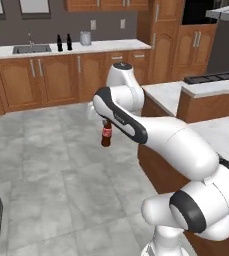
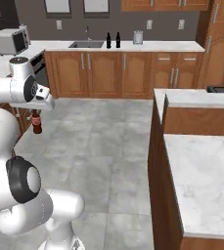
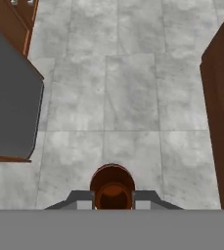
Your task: Place the large bottle from the dining counter next to the other large bottle outside the sink, and place the small bottle from the dining counter next to the other small bottle inside the sink.
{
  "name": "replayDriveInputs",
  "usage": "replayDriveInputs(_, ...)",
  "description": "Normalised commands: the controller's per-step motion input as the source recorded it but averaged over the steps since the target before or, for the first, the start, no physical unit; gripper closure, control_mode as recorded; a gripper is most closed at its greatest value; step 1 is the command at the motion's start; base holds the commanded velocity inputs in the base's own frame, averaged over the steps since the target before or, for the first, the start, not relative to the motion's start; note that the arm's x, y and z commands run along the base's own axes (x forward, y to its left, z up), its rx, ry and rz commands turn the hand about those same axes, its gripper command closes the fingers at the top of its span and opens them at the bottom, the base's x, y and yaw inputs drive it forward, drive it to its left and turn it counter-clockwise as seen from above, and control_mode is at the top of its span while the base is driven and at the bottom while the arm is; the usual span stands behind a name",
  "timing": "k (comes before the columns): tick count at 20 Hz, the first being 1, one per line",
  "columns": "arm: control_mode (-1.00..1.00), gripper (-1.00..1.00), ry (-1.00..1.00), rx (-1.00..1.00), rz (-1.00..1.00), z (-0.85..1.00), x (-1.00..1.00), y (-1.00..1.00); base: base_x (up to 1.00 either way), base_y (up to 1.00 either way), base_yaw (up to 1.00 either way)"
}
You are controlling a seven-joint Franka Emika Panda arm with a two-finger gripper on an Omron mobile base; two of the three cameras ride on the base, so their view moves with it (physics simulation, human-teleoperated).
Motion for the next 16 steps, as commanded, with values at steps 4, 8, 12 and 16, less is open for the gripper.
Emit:
replayDriveInputs(4, 1.0, 1.0, 0.0, 0.0, 0.0, 0.0, 0.0, 0.0, 1.0, 0.54, -0.04)
replayDriveInputs(8, 1.0, 1.0, 0.0, 0.0, 0.0, 0.0, 0.0, 0.0, 1.0, 0.15, -0.01)
replayDriveInputs(12, 1.0, 1.0, 0.0, 0.0, 0.0, 0.0, 0.0, 0.0, 1.0, 0.01, 0.0)
replayDriveInputs(16, 1.0, 1.0, 0.0, 0.0, 0.0, 0.0, 0.0, 0.0, 1.0, 0.11, 0.0)
